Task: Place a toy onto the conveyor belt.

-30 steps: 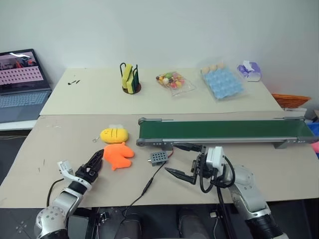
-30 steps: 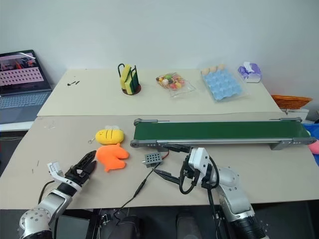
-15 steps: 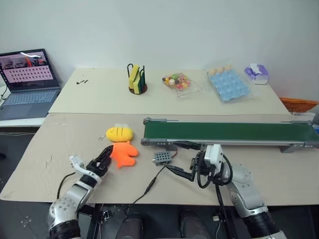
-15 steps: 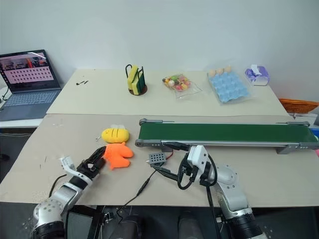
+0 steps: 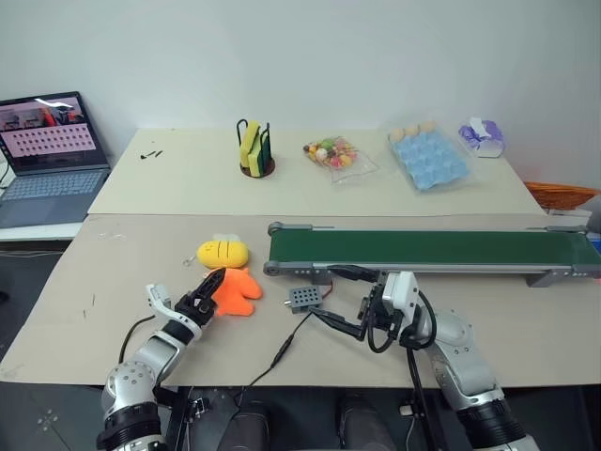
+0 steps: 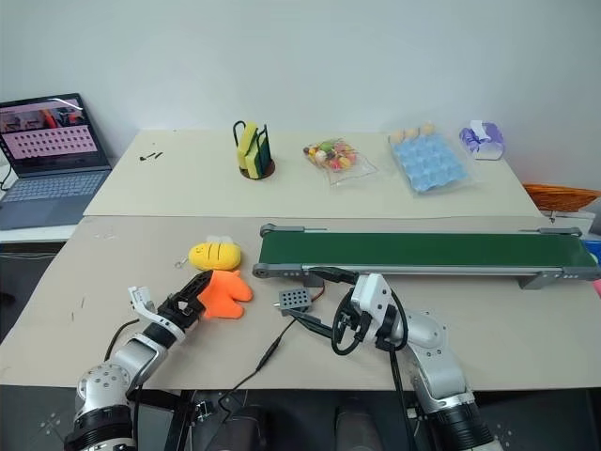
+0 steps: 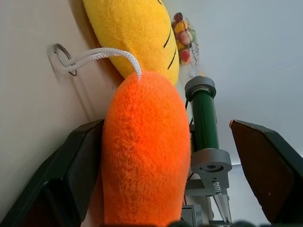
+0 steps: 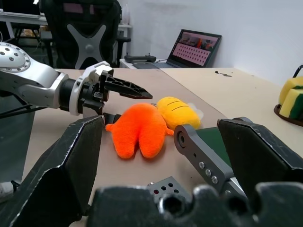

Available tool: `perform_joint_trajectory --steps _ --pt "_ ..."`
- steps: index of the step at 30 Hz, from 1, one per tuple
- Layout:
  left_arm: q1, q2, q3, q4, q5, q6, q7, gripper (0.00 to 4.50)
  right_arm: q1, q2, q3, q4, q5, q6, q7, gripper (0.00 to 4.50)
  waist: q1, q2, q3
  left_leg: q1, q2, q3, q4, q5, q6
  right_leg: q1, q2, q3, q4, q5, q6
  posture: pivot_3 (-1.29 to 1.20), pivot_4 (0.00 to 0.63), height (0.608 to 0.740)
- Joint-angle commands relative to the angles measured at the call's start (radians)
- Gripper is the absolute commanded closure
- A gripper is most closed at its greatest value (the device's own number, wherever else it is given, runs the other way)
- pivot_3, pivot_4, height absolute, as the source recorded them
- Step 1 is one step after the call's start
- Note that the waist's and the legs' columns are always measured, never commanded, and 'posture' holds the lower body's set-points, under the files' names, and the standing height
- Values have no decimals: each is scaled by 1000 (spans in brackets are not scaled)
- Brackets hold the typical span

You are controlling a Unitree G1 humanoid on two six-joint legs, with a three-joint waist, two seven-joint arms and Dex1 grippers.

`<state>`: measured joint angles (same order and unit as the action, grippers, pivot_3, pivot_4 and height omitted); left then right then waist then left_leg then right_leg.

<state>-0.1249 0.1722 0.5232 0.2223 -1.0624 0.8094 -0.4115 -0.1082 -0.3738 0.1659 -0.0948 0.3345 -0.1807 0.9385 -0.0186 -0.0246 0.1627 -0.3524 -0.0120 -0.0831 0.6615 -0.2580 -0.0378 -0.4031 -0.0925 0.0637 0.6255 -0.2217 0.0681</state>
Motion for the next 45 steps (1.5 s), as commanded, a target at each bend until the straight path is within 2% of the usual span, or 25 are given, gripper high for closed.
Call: perform_joint_trajectory --steps 1,4,9,10,19,22,27,29,32,35,38,40,45 --pt "5 -7 -16 13 6 12 -5 1518 -6 3 -19 -18 3 -21 -10 0 -1 0 0 0 0 0 0 0 0 0 0 0 0 0 0 0 150 740" --pt "12 -7 -25 6 9 15 -7 2423 -8 2 -19 -14 2 -22 -11 0 -2 -1 1 -1 0 0 0 0 0 -1 0 0 -1 0 -1 0 150 740" --pt "16 -7 -30 3 17 2 -4 4188 -13 3 -17 -9 0 -20 -11 0 0 0 0 0 0 0 0 0 0 0 0 0 0 0 0 0 150 740" --pt "17 -8 -29 -2 16 0 -1 4380 -13 3 -16 -8 0 -20 -11 0 1 0 0 0 0 0 0 0 0 0 0 0 0 0 0 0 150 740" --pt "-29 -68 -2 -225 -19 -86 163 4458 -24 6 -4 22 -23 -30 -5 0 -1 -5 3 -1 1 0 0 0 0 -1 1 0 -1 0 0 0 150 740" --pt "-57 -81 -7 -329 -42 -105 224 4458 -28 10 0 28 -29 -31 -2 0 0 -7 4 -2 1 0 -1 0 0 -1 1 0 -3 3 -5 0 150 740" --pt "-113 -53 -74 -525 -28 -125 253 4458 -36 13 0 40 -32 -32 4 0 -2 -8 5 -3 1 0 -1 -1 0 -1 1 0 -5 3 -5 0 150 740" --pt "-149 8 -181 -573 177 -188 275 4458 -39 12 -1 43 -31 -31 7 0 -1 -8 5 -3 1 0 -1 -1 0 -1 1 0 -6 4 -6 0 150 740" --pt "-183 182 -457 -561 677 -387 318 4458 -41 14 0 47 -31 -31 8 0 0 -8 5 -3 1 0 -2 -1 0 -1 1 0 -7 4 -6 0 150 740" --pt "-222 373 -744 -457 1226 -661 412 4458 -41 17 -2 47 -31 -30 4 0 -2 -7 5 -2 1 1 -4 -1 0 0 2 0 -12 5 -6 0 150 740" --pt "-272 479 -945 -306 1648 -880 580 4458 -41 23 -2 46 -29 -24 -2 0 3 -7 5 -3 1 2 -7 -1 0 -1 1 1 -15 5 -5 0 150 740" --pt "-307 503 -1031 -218 1829 -983 692 4458 -40 26 -2 43 -26 -18 -5 0 6 -7 6 -3 1 2 -10 -1 0 -2 0 1 -15 5 -5 0 150 740" --pt "-395 471 -1146 53 2043 -1127 903 4458 -39 29 -8 33 -19 -6 -11 0 5 -7 6 -6 1 2 -13 -1 0 -7 0 1 -14 5 -5 0 150 740"
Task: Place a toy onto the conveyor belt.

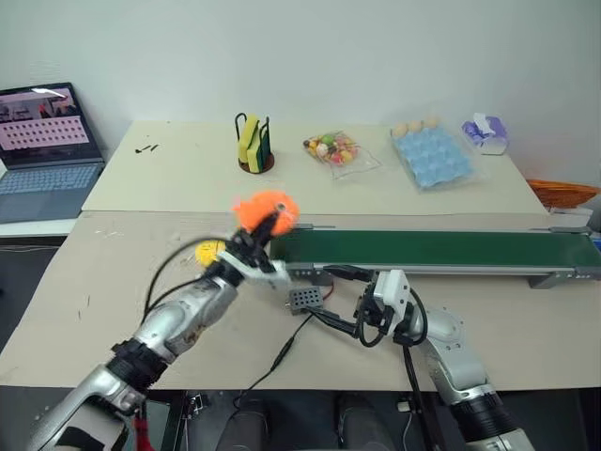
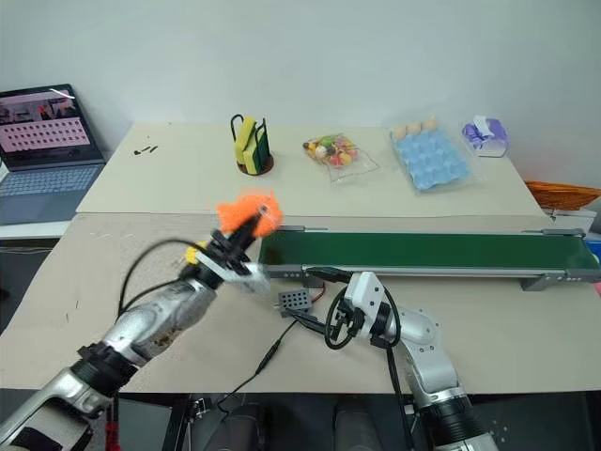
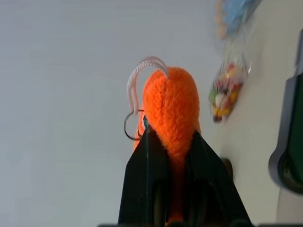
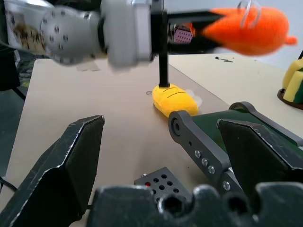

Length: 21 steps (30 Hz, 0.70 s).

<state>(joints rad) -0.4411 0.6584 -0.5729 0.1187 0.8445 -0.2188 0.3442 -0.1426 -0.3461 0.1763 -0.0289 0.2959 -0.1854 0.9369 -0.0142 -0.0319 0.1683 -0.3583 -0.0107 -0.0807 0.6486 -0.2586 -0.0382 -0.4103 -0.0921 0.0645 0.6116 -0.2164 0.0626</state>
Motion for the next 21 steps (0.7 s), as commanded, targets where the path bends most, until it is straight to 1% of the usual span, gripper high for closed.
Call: perform_joint_trajectory --steps 1,5,10,12,13,15,16,18,19,21 --pt "-94 -19 -57 198 154 -119 173 4458 -4 1 -20 -34 19 0 -11 0 2 0 0 -2 0 0 0 0 0 -3 0 0 1 0 0 0 150 740" --pt "-149 -39 -59 330 181 -178 223 4458 2 3 -25 -42 21 4 -22 0 1 0 0 -10 0 0 3 1 -1 -13 0 0 8 1 -1 0 150 740" --pt "-174 -58 -51 396 174 -238 244 4458 3 3 -25 -43 20 2 -33 0 1 0 0 -10 -1 0 5 1 -1 -13 0 0 11 0 0 0 150 740" --pt "-171 -64 -42 403 150 -270 236 3667 2 2 -25 -41 19 0 -34 0 0 0 0 -10 -1 0 7 1 -1 -13 0 0 12 0 0 0 150 740" --pt "-169 -65 -37 404 140 -286 231 3456 0 3 -25 -38 18 0 -35 0 0 0 0 -10 -1 0 7 1 0 -13 0 0 12 0 0 0 150 740" --pt "-167 -64 -31 400 138 -307 230 2634 -4 3 -25 -33 14 -4 -36 0 0 0 0 -10 -1 0 8 1 0 -13 0 0 13 0 0 0 150 740" --pt "-168 -65 -29 400 140 -311 230 2259 -6 4 -25 -29 13 -6 -36 0 0 0 0 -10 -1 0 8 1 0 -13 0 0 14 0 0 0 150 740" --pt "-167 -66 -17 399 139 -316 228 1648 -8 5 -24 -25 12 -7 -36 0 0 0 0 -10 -1 0 9 0 0 -12 0 0 14 0 0 0 150 740" --pt "-167 -66 -11 398 139 -316 226 1190 -8 5 -23 -25 12 -7 -36 0 0 0 0 -10 -1 0 10 0 0 -12 0 0 14 0 0 0 150 740" --pt "-168 -67 -1 397 142 -315 229 553 -11 6 -22 -22 11 -8 -36 0 1 0 0 -10 -1 0 10 0 0 -12 0 0 15 0 0 0 150 740"
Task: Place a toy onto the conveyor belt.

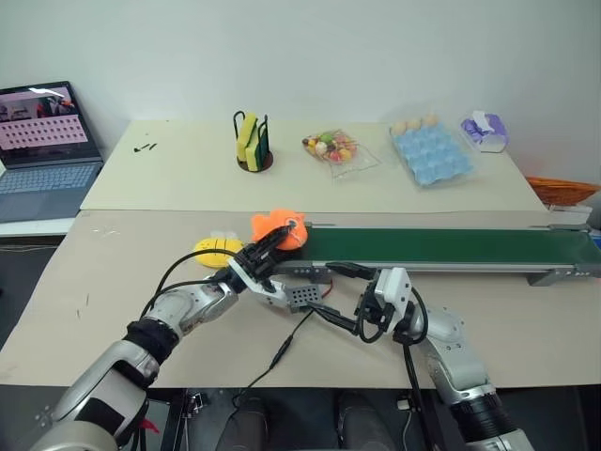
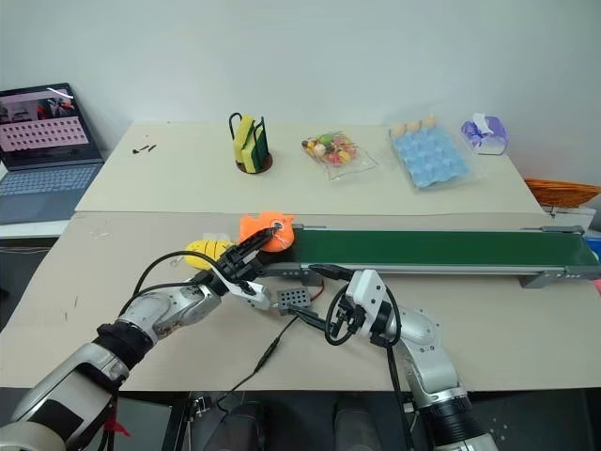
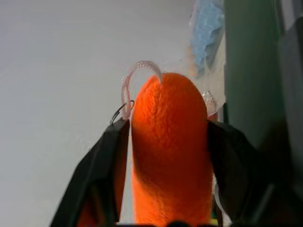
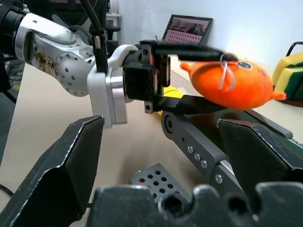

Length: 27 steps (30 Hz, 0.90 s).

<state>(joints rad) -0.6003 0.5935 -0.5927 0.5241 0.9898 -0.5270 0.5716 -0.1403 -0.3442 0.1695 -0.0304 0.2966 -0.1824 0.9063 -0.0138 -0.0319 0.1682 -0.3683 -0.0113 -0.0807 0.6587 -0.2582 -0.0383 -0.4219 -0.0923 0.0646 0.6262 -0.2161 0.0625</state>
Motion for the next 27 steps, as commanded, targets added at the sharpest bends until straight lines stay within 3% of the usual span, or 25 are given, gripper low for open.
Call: perform_joint_trajectory --steps 1,2,19,25,27 --pt "-10 -1 22 -9 -2 -8 0 229 -14 5 -14 -19 9 -12 -6 0 1 0 0 0 0 0 0 0 0 0 0 0 0 0 0 0 150 740" --pt "-10 -1 24 -9 -2 -9 -1 24 -15 6 -14 -17 8 -13 -5 0 1 0 0 0 0 0 0 0 0 0 0 0 1 0 0 0 150 740" --pt "-26 -38 70 -86 -46 -61 -25 24 -22 15 -11 -6 4 -17 -4 0 0 0 0 0 0 0 1 0 0 0 0 0 2 0 0 0 150 740" --pt "26 -96 249 -122 -346 -56 -119 24 -15 13 -8 -4 -7 -21 -7 0 -7 0 0 0 0 0 1 0 0 -1 0 0 3 0 0 0 150 740" --pt "55 -153 348 -171 -550 3 -211 24 -12 13 -8 -7 -8 -20 -9 0 -6 0 0 0 0 0 1 0 0 -1 0 0 3 0 0 0 150 740"
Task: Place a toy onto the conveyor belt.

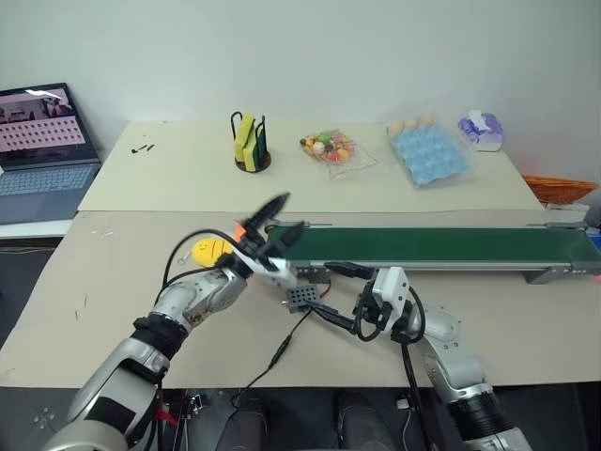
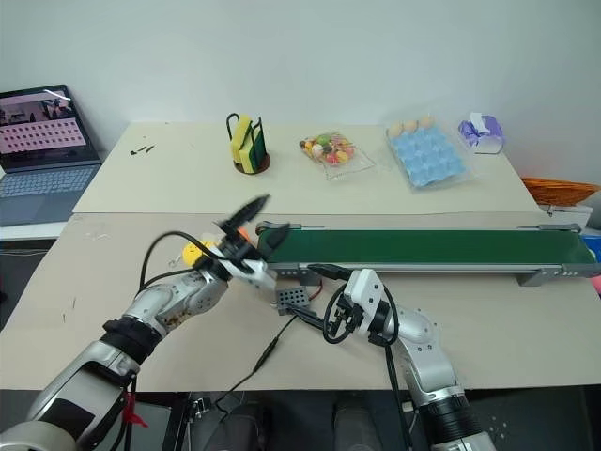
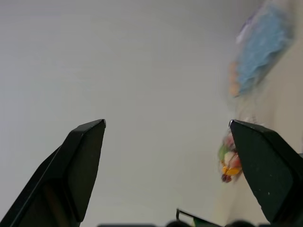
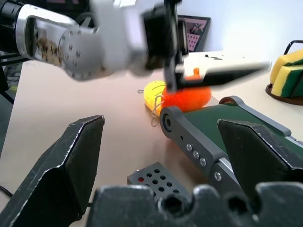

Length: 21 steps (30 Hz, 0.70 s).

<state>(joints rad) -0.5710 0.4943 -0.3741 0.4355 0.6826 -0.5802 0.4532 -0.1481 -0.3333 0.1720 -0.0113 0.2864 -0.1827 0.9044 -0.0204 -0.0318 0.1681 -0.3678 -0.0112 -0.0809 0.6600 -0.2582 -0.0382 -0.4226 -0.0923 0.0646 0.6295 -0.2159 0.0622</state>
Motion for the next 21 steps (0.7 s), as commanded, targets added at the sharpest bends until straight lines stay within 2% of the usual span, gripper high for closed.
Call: perform_joint_trajectory --steps 1,4,7,10,12,16,21 --pt "41 -91 189 -119 -385 118 -157 24 -3 2 -10 -27 0 -20 -9 0 2 0 0 0 0 0 0 0 0 0 -1 0 0 0 0 0 150 740" --pt "81 -171 305 -225 -680 282 -321 24 3 0 -10 -31 -1 -20 -10 0 2 0 0 0 0 0 1 0 0 0 -1 0 0 0 0 0 150 740" --pt "155 -271 421 -403 -1151 640 -476 24 4 2 -9 -30 -5 -19 -13 0 -3 0 0 0 0 0 1 0 0 1 0 0 1 0 0 0 150 740" --pt "226 -325 517 -514 -1448 882 -496 24 5 5 -4 -28 -8 -17 -14 0 -7 0 0 0 0 -1 1 0 0 1 0 0 0 0 0 0 150 740" --pt "273 -350 559 -564 -1586 990 -489 24 6 10 -1 -28 -7 -11 -17 0 -11 0 0 0 0 -1 1 0 0 1 0 0 1 0 0 0 150 740" --pt "314 -373 578 -623 -1611 1049 -447 24 11 12 4 -36 -3 -7 -21 0 -16 0 0 1 0 -1 2 0 0 1 0 0 1 0 -1 0 150 740" --pt "322 -369 572 -618 -1555 1068 -448 24 10 9 -1 -43 5 -1 -24 0 -16 0 0 4 0 -1 2 0 0 5 0 0 0 1 -1 0 150 740"
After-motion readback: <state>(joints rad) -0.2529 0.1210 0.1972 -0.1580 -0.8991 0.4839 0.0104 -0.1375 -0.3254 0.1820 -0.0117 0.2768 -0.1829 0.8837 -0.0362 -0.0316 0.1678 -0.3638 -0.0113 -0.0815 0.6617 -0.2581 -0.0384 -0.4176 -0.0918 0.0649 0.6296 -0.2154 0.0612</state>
